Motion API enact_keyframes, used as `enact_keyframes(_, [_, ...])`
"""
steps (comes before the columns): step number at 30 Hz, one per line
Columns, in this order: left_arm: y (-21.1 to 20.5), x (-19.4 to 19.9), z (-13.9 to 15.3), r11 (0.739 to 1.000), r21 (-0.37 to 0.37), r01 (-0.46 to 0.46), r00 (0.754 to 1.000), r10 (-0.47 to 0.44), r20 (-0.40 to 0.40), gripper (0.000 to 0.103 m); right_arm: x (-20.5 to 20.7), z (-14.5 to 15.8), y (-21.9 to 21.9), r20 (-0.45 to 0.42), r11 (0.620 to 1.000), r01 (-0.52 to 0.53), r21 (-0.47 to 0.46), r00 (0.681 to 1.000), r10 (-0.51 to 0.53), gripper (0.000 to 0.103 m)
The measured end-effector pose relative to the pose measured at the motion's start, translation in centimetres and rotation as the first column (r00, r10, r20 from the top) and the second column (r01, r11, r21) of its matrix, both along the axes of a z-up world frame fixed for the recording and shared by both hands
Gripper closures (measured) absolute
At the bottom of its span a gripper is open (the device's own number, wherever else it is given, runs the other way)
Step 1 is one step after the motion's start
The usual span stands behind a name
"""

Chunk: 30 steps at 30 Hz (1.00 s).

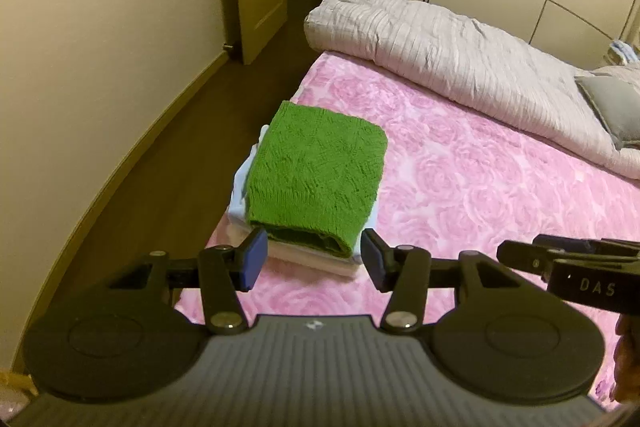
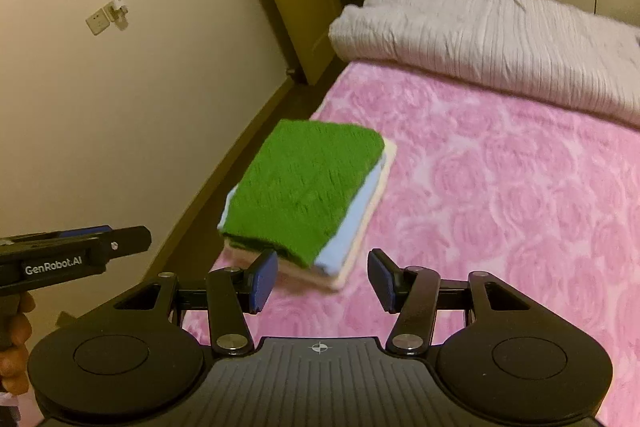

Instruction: Fold clothes

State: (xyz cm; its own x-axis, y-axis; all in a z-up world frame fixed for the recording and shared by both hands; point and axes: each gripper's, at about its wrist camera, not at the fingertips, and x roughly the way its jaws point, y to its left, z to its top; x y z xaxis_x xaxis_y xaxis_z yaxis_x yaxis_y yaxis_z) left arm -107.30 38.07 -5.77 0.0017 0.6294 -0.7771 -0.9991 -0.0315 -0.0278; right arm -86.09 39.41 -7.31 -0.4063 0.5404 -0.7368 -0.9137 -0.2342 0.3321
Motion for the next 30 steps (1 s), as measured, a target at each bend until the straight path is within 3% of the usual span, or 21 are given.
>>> enact_keyframes(9, [-2.4, 3.3, -0.7, 0.992, -0.046, -0.116, 0.993, 0.116, 0.008, 0.056, 2.8, -0.9, 0.0, 0.029, 0.992, -0.116, -0.041, 0.993, 0.118, 0.049])
enact_keyframes(20, [-4.1, 5.6, -3.0, 0.963, -0.125, -0.239, 0.970, 0.243, 0.019, 0.055, 4.3, -3.4, 1.1, 0.091, 0.968, -0.226, -0.105, 0.968, 0.236, 0.049])
enact_keyframes(30, [-2.0, 8.3, -5.1, 0.945, -0.181, -0.274, 0.959, 0.282, 0.021, 0.055, 6.0, -4.9, 4.2, 0.133, 0.955, -0.261, -0.143, 0.951, 0.280, 0.049])
